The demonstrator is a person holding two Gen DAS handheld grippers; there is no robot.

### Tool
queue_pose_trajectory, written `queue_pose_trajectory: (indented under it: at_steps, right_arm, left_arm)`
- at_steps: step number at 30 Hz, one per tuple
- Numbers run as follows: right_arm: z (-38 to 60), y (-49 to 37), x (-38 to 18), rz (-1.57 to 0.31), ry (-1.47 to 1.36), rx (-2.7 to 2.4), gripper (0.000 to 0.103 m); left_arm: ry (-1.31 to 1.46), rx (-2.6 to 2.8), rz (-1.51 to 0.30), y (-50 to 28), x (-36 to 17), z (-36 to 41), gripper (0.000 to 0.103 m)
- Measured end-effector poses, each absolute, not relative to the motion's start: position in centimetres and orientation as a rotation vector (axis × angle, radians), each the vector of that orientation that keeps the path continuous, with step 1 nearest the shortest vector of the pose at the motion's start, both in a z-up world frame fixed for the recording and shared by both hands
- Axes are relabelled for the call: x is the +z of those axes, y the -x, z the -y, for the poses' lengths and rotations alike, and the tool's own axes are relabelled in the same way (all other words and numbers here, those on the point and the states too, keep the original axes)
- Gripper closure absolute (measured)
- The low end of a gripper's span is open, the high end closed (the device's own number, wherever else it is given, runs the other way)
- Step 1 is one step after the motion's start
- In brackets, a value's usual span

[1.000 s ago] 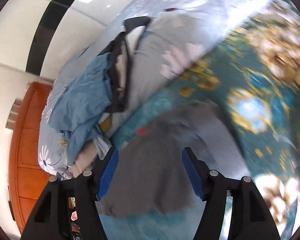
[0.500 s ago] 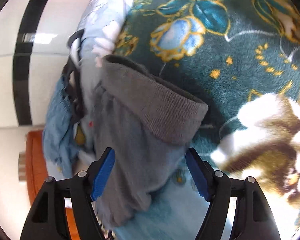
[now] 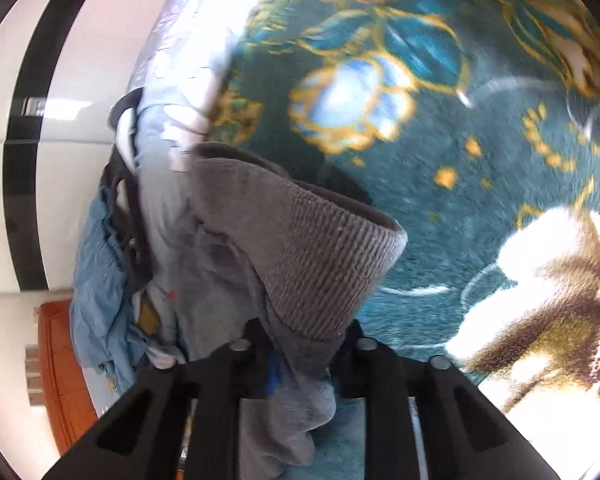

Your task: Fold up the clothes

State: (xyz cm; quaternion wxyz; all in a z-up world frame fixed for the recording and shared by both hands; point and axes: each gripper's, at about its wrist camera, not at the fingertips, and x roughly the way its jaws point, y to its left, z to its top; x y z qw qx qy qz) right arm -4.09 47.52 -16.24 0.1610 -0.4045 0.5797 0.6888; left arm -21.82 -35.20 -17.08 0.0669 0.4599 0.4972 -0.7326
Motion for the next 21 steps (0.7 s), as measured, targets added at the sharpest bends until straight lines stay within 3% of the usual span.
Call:
queue_pose_trajectory:
  at_steps: [7, 11, 14, 21]
  right_arm:
    - [-46.8, 5.3, -9.1, -1.583, 1.212, 2.263, 0.089]
    - [-46.4, 2.0, -7.5, -1.606, 1.229, 2.356, 0.089]
    - [-46.3, -1.5, -9.6, -1.595, 1.315, 2.314, 0.089]
    - [-46.4, -7.4, -17.7, -1.646, 1.438, 2.049, 0.089]
  left_arm:
    - [-1.305, -2.453, -1.351, 22.1, -7.9, 34.2, 0.087]
    - [-1.222, -2.554, -1.325, 17.6, -4.4, 36.6, 0.087]
    - [-1.244, -2.518, -1.247, 14.5, -5.9, 38.9, 0.087]
    - [-1.355, -2.227, -1.292, 8.6, -14.3, 42.6, 0.087]
